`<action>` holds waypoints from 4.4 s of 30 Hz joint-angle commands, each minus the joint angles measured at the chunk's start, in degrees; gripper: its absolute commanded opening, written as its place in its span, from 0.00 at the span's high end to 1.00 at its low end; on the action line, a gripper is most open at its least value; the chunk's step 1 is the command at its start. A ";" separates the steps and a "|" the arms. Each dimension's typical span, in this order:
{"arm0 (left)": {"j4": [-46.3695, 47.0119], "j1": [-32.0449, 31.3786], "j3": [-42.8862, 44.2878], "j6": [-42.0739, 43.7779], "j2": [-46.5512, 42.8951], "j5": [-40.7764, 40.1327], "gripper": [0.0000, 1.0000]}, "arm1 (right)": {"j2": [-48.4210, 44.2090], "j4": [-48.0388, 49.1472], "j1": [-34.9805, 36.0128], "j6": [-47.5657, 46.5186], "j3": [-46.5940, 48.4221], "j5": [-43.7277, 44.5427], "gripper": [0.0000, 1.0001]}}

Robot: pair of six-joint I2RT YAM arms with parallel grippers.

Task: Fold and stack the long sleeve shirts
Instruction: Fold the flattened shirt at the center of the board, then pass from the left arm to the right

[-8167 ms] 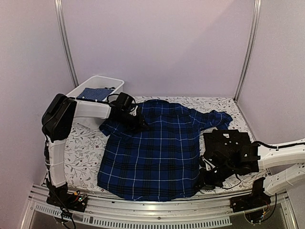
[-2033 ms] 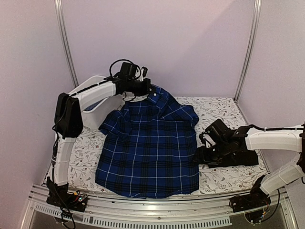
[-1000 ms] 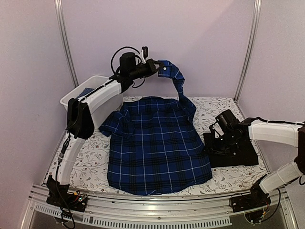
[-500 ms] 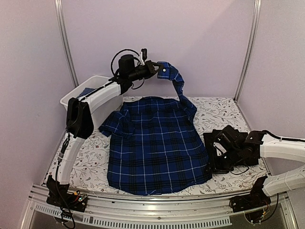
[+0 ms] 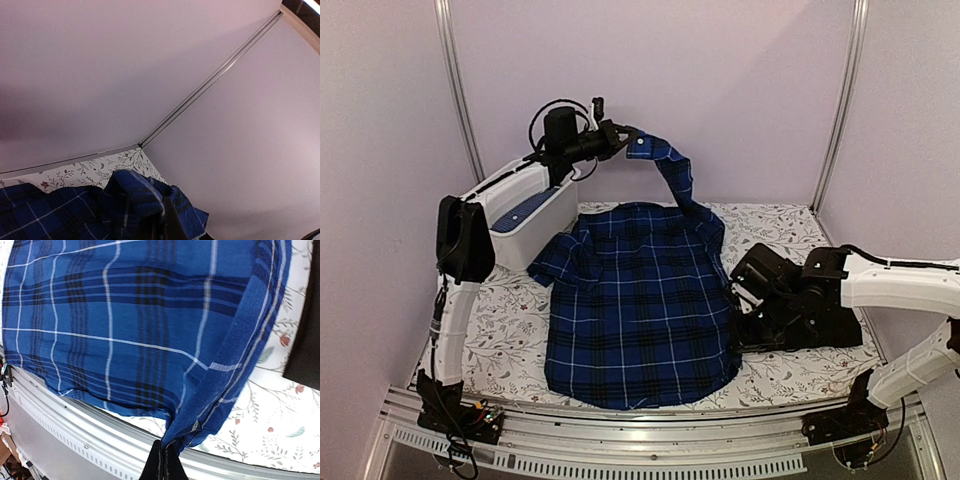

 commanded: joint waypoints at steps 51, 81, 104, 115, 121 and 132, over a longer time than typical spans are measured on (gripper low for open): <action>-7.07 16.46 -34.46 0.58 -29.28 -0.31 1.00 | 11.68 4.50 -1.04 -13.28 5.76 -2.73 0.56; -8.36 16.01 -30.85 0.15 -25.91 0.74 1.00 | 9.18 8.89 12.40 -4.22 -5.75 4.69 1.00; -10.54 15.31 -27.99 -0.61 -23.92 2.04 1.00 | 15.60 3.13 12.36 -3.25 2.58 20.55 0.67; -10.14 15.31 -27.28 -0.98 -23.71 2.50 1.00 | 14.49 4.81 16.74 -4.72 -0.14 14.53 1.00; -10.00 15.34 -25.57 0.34 -23.17 5.26 1.00 | 12.09 5.66 17.08 -2.85 -2.94 13.91 0.88; -6.62 10.74 -40.36 1.19 -32.12 17.55 1.00 | 5.96 7.42 1.68 -7.38 6.46 13.95 0.38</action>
